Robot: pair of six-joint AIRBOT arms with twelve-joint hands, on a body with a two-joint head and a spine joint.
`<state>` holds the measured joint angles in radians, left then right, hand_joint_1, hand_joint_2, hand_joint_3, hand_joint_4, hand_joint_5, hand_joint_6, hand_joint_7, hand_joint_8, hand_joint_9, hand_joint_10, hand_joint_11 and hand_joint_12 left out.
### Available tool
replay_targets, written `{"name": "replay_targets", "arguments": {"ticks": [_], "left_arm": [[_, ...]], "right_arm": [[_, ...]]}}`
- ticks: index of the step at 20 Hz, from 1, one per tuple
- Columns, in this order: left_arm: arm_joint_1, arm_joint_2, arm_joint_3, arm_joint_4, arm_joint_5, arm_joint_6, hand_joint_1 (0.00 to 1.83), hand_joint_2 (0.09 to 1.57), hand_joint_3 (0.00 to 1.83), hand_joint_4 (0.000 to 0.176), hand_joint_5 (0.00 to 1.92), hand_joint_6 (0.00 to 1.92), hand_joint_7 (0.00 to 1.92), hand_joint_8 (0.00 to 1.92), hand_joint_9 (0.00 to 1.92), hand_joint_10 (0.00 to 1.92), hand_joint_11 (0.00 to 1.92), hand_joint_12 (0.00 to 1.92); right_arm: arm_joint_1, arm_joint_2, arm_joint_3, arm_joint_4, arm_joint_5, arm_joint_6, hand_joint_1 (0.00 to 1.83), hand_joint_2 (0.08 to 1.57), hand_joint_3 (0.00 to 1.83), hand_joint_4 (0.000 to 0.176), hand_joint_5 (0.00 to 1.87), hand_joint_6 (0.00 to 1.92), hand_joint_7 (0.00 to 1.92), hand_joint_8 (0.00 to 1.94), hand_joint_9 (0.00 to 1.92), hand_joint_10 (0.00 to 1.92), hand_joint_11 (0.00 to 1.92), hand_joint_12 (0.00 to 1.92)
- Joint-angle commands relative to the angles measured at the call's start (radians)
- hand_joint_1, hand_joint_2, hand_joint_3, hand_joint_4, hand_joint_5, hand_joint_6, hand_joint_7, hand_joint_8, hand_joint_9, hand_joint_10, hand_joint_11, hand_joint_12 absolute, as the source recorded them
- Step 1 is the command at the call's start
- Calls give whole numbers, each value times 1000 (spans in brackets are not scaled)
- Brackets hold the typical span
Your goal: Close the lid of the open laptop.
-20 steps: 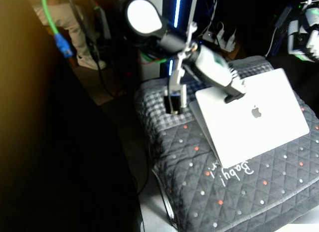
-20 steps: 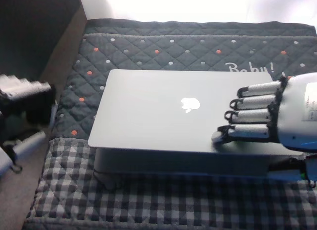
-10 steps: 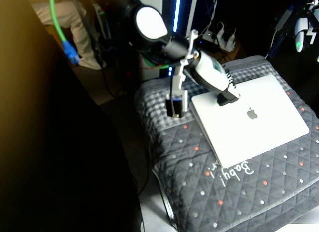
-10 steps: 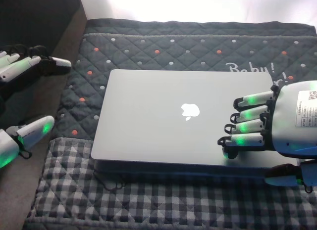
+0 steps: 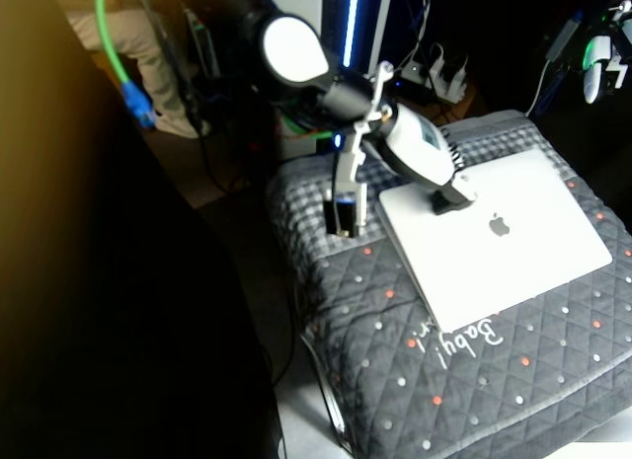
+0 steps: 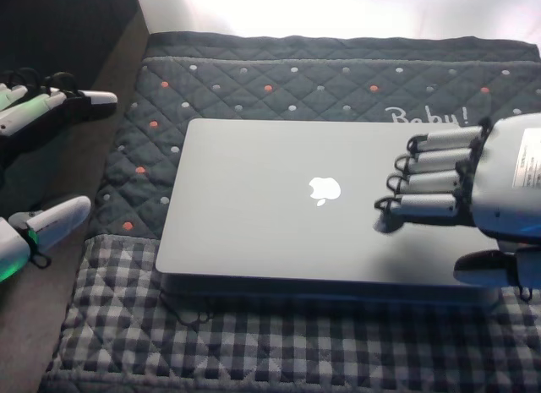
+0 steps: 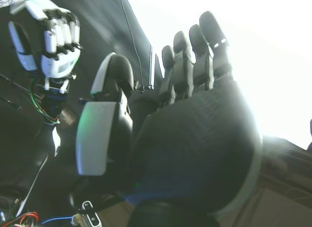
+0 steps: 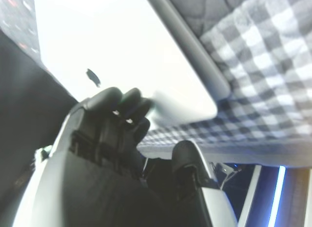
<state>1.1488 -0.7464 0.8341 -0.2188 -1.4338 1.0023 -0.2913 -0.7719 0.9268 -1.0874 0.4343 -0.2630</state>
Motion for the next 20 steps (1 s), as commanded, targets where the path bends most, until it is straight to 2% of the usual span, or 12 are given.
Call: {"name": "replay_targets", "arguments": {"ticks": [1, 3, 5, 7, 8, 10, 12, 13, 14, 16, 19, 20], "left_arm": [[-12, -1, 5, -4, -122, 0, 580, 1399, 0, 20, 110, 395, 282, 8, 22, 561, 0, 1039], [-13, -1, 7, -6, -124, 0, 619, 1395, 0, 41, 59, 300, 221, 0, 12, 507, 0, 999], [-14, -1, 9, -11, -124, 0, 633, 1395, 0, 43, 33, 160, 136, 0, 11, 414, 0, 870], [-15, -1, 11, -16, -127, 1, 623, 1391, 0, 67, 33, 70, 91, 0, 45, 284, 0, 783], [-17, -1, 13, -17, -125, 1, 617, 1398, 2, 77, 34, 52, 95, 1, 37, 258, 0, 740], [-17, -1, 15, -22, -125, 1, 609, 1417, 8, 62, 31, 28, 73, 0, 9, 220, 0, 580], [-20, -3, 19, -27, -124, 1, 580, 1423, 7, 40, 11, 10, 48, 1, 11, 183, 0, 625], [-22, -3, 21, -27, -124, 1, 577, 1420, 6, 40, 12, 9, 49, 2, 11, 180, 0, 645], [-24, -3, 22, -27, -123, 1, 578, 1421, 5, 48, 2, 3, 32, 1, 5, 155, 0, 628], [-29, -4, 23, -27, -120, 1, 554, 1415, 2, 68, 0, 0, 10, 9, 20, 82, 0, 372], [-30, -4, 25, -27, -122, 1, 529, 1419, 4, 61, 0, 0, 12, 1, 9, 69, 0, 342], [-30, -3, 26, -27, -126, 1, 547, 1415, 2, 72, 0, 0, 26, 4, 20, 71, 0, 381]], "right_arm": [[7, 13, 3, 41, 53, -9, 375, 1502, 10, 0, 0, 510, 66, 438, 0, 626, 0, 1275], [7, 6, 18, 65, 53, -9, 330, 1502, 3, 0, 0, 83, 13, 80, 0, 215, 0, 582], [7, -2, 34, 87, 50, -9, 350, 1477, 0, 0, 0, 4, 4, 8, 0, 42, 0, 557], [7, -5, 43, 116, 50, -25, 375, 1466, 0, 0, 0, 0, 0, 0, 0, 1, 0, 216], [7, -2, 36, 179, 50, -102, 382, 1460, 0, 0, 0, 0, 0, 0, 0, 0, 0, 126], [7, 4, 23, 299, 50, -245, 392, 1434, 0, 0, 0, 0, 0, 0, 0, 0, 0, 224], [7, 5, 23, 352, 51, -295, 355, 1412, 0, 70, 0, 0, 0, 0, 0, 0, 0, 8], [7, 6, 26, 360, 50, -297, 318, 1432, 2, 77, 0, 0, 0, 0, 0, 0, 0, 1], [7, 6, 27, 364, 50, -297, 294, 1430, 1, 108, 0, 0, 0, 0, 0, 0, 0, 0], [7, 10, 27, 371, 51, -297, 351, 1441, 4, 93, 0, 0, 0, 0, 0, 0, 0, 0], [7, 20, 25, 375, 59, -299, 328, 1427, 0, 110, 0, 0, 0, 0, 0, 0, 0, 0], [7, 24, 24, 378, 64, -299, 578, 1435, 0, 38, 0, 0, 0, 0, 0, 0, 0, 0]]}}
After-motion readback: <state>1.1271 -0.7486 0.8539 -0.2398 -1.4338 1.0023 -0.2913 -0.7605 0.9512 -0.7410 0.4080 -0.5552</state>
